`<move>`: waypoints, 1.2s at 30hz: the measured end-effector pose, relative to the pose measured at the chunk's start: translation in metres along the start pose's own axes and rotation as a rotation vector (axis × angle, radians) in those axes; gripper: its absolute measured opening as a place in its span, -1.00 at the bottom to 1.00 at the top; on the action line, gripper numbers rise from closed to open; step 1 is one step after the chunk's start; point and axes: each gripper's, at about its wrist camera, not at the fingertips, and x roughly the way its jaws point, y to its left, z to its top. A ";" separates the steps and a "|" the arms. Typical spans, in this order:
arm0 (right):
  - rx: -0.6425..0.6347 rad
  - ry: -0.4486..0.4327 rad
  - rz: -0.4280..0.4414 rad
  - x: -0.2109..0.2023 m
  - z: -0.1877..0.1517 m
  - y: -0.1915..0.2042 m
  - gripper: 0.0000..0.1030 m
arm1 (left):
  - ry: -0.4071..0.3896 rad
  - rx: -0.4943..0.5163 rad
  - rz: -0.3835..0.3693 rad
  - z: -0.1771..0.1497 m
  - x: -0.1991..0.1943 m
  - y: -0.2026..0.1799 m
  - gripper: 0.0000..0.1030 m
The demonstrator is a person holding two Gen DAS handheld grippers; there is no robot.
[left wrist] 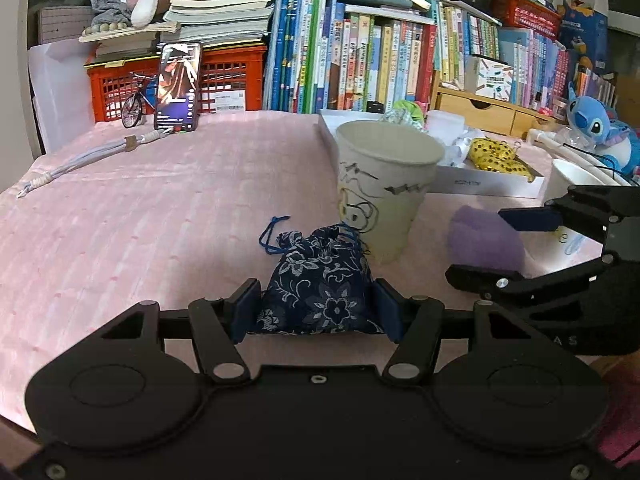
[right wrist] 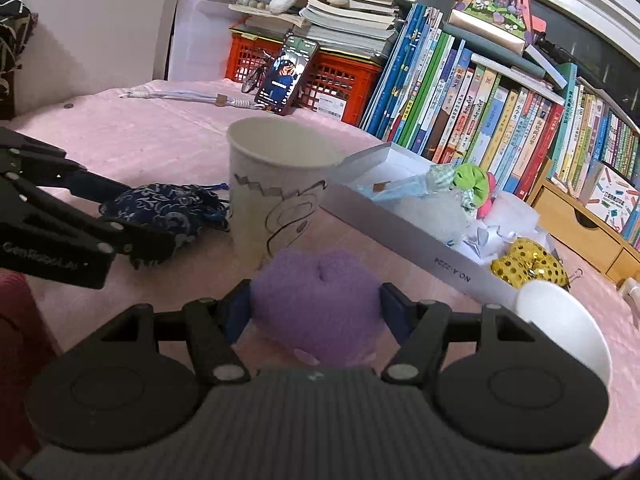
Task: Organize soft objects
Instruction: 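Lift the pouch and plush heart and carry both over the white tray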
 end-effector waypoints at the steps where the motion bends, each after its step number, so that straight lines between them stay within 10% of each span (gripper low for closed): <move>1: 0.005 0.000 0.000 -0.002 -0.001 0.001 0.36 | 0.002 0.002 -0.005 -0.001 0.000 -0.002 0.14; 36: 0.335 -0.082 -0.060 -0.067 -0.048 -0.035 0.37 | -0.048 0.089 0.026 -0.013 -0.014 -0.063 0.12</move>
